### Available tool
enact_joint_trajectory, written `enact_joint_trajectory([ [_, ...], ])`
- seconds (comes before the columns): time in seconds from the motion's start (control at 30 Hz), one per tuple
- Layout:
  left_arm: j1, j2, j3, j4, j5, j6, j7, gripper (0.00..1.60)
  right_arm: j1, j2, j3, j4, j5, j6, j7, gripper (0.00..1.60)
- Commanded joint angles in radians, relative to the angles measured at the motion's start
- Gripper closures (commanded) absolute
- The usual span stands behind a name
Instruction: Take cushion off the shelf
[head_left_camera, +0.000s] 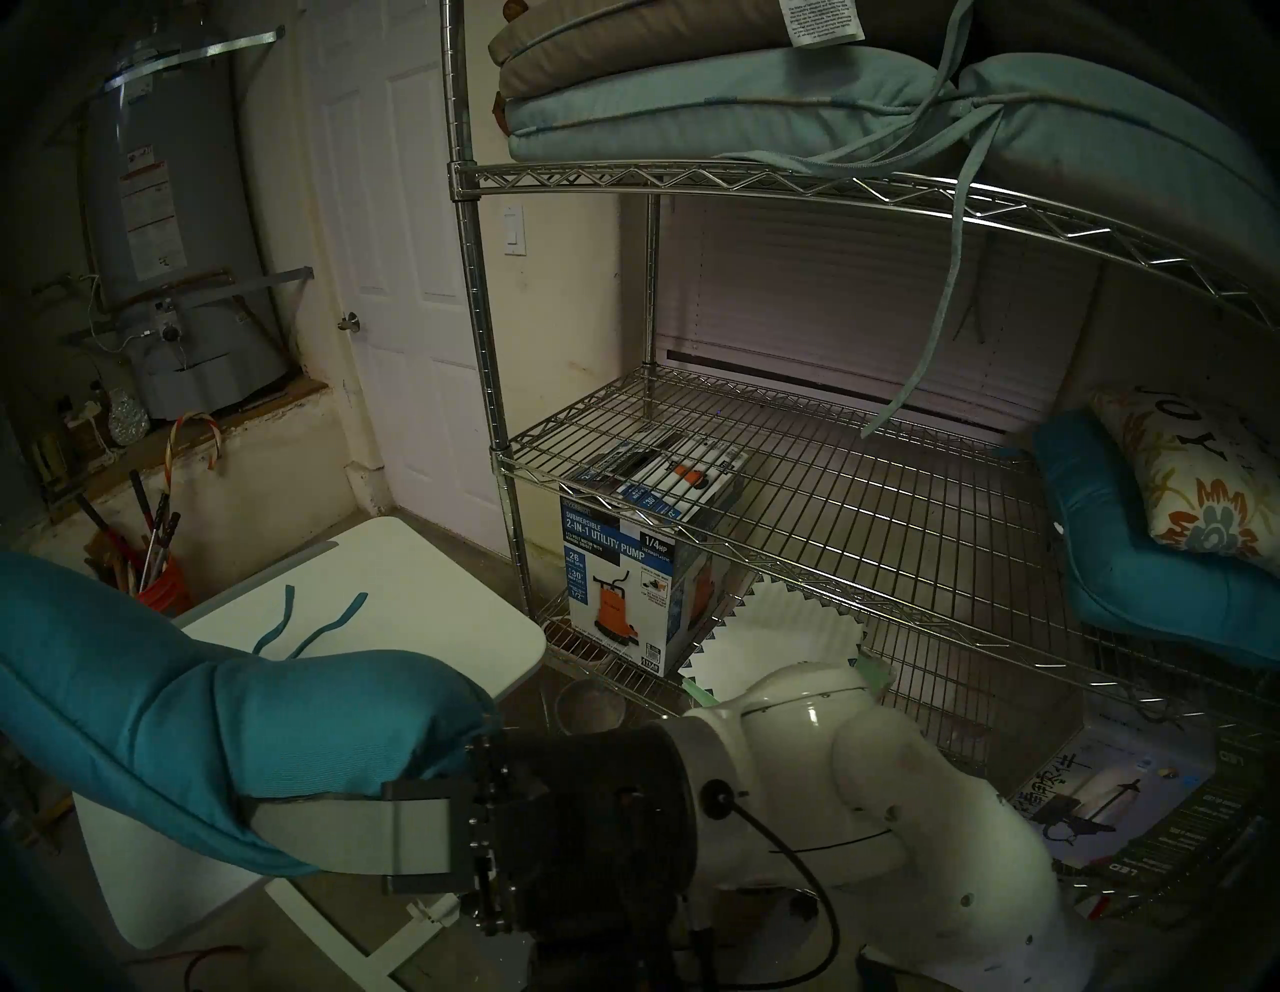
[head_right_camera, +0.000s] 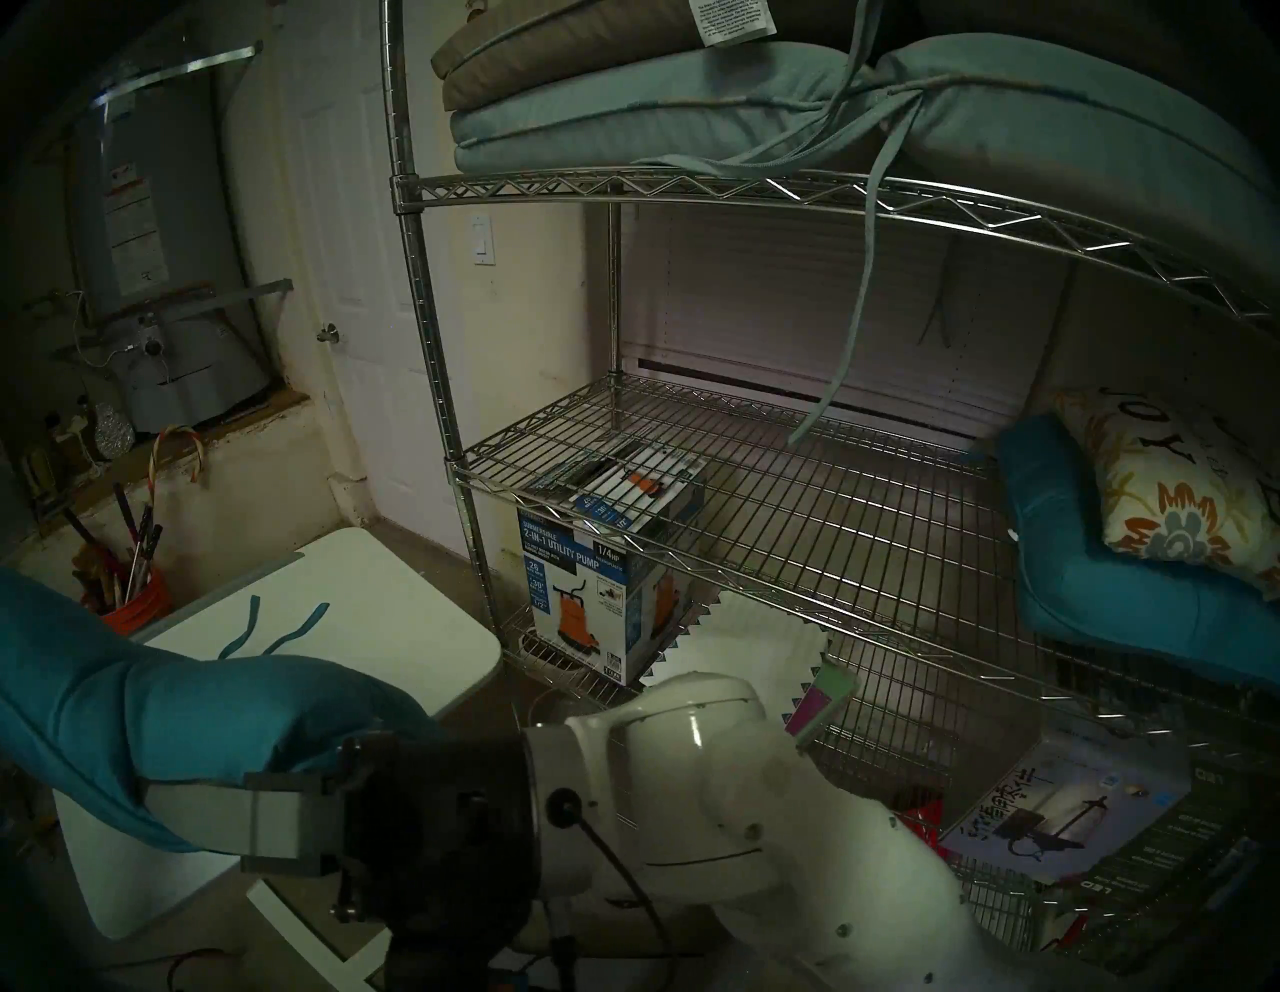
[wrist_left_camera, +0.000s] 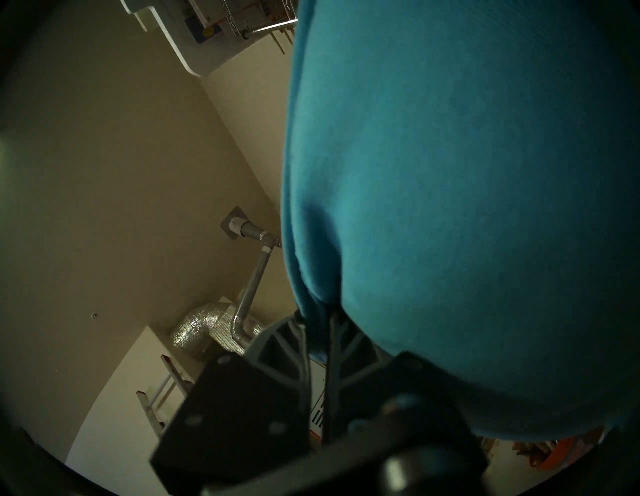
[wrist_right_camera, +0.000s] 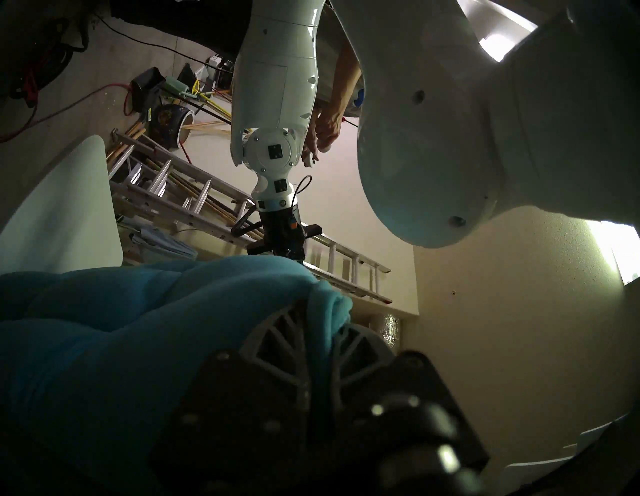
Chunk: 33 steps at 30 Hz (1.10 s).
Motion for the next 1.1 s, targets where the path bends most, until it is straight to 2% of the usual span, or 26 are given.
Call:
enact_joint_trajectory([
  [0.0, -0.042, 0.118, -0.018, 0.024, -0.007, 0.052, -0.011, 1.60, 0.120, -0.120, -0.058, 0.083, -0.013, 0.010, 0.050, 1.60],
  [0.27, -0.078, 0.176, 0.004, 0.082, 0.003, 0.093, -0.043, 1.60, 0.194, -0.189, -0.101, 0.172, -0.019, 0.021, 0.077, 1.60],
  [0.33, -0.094, 0.209, 0.019, 0.115, 0.008, 0.111, -0.059, 1.60, 0.235, -0.229, -0.120, 0.219, -0.019, 0.025, 0.088, 1.60],
  [0.47, -0.113, 0.241, 0.035, 0.151, 0.013, 0.129, -0.072, 1.60, 0.270, -0.268, -0.134, 0.263, -0.019, 0.028, 0.099, 1.60],
  [0.5, -0.122, 0.234, 0.041, 0.156, 0.017, 0.133, -0.077, 1.60, 0.271, -0.263, -0.136, 0.266, -0.018, 0.032, 0.098, 1.60],
  [0.57, -0.144, 0.276, 0.058, 0.198, 0.023, 0.152, -0.089, 1.60, 0.309, -0.311, -0.148, 0.316, -0.016, 0.033, 0.110, 1.60],
  [0.6, -0.144, 0.276, 0.058, 0.198, 0.023, 0.152, -0.089, 1.60, 0.309, -0.311, -0.148, 0.316, -0.016, 0.033, 0.110, 1.60],
  [0.83, -0.227, 0.334, 0.078, 0.275, 0.054, 0.195, -0.123, 1.60, 0.381, -0.381, -0.167, 0.405, -0.007, 0.042, 0.127, 1.60],
  [1.03, -0.294, 0.402, 0.100, 0.360, 0.084, 0.221, -0.162, 1.60, 0.410, -0.441, -0.180, 0.469, 0.004, 0.033, 0.152, 1.60],
  [1.07, -0.308, 0.398, 0.101, 0.364, 0.089, 0.221, -0.170, 1.60, 0.408, -0.442, -0.183, 0.471, 0.009, 0.031, 0.154, 1.60],
])
